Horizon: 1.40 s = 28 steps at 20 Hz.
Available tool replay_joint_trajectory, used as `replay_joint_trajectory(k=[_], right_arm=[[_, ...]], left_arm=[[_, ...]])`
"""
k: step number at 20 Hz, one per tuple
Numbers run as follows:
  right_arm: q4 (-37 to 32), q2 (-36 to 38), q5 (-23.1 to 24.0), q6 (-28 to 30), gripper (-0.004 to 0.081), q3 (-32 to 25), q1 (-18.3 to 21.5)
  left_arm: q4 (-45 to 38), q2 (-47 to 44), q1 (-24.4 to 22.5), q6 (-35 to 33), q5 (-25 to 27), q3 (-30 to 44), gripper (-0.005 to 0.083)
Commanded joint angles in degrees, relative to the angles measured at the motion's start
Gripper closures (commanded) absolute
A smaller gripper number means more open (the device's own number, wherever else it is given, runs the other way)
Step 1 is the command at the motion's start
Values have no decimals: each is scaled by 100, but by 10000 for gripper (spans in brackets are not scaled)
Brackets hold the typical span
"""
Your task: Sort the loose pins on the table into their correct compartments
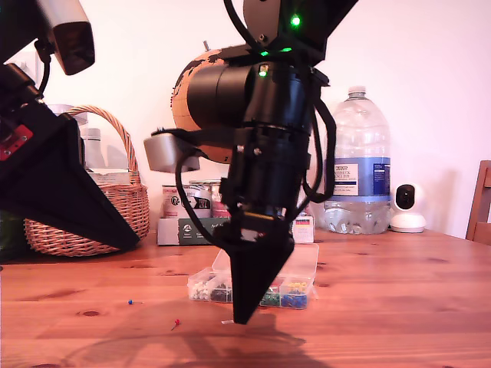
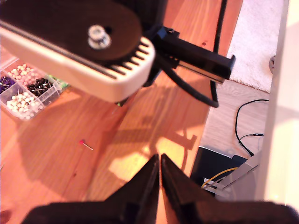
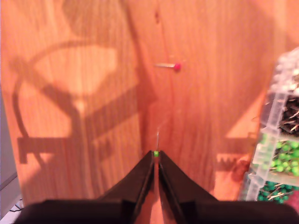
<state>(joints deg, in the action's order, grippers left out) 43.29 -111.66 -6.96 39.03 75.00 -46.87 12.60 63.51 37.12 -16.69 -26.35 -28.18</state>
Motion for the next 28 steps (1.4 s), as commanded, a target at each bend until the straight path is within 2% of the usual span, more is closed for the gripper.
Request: replay_joint_trajectory(k=[1, 6, 9, 12, 16, 28], right_arm=[[-13, 160, -35, -17, 781, 46, 15], [-334, 332, 81, -173, 781, 48, 166], [-590, 378, 450, -175, 781, 48, 269], [-774, 382, 612, -201, 781, 48, 352], [-1093, 382, 608, -304, 781, 48, 396], [-1110, 229, 420, -302, 781, 48, 581]], left_arm=[[-39, 28, 11, 17, 35, -35, 797], [-22, 28, 11, 17, 125, -35, 797], [-22, 28, 11, 17, 136, -35, 797], [-22, 28, 13, 17, 136, -35, 797], [-24, 28, 13, 17, 138, -35, 797], [-48, 28, 13, 17, 138, -35, 797]])
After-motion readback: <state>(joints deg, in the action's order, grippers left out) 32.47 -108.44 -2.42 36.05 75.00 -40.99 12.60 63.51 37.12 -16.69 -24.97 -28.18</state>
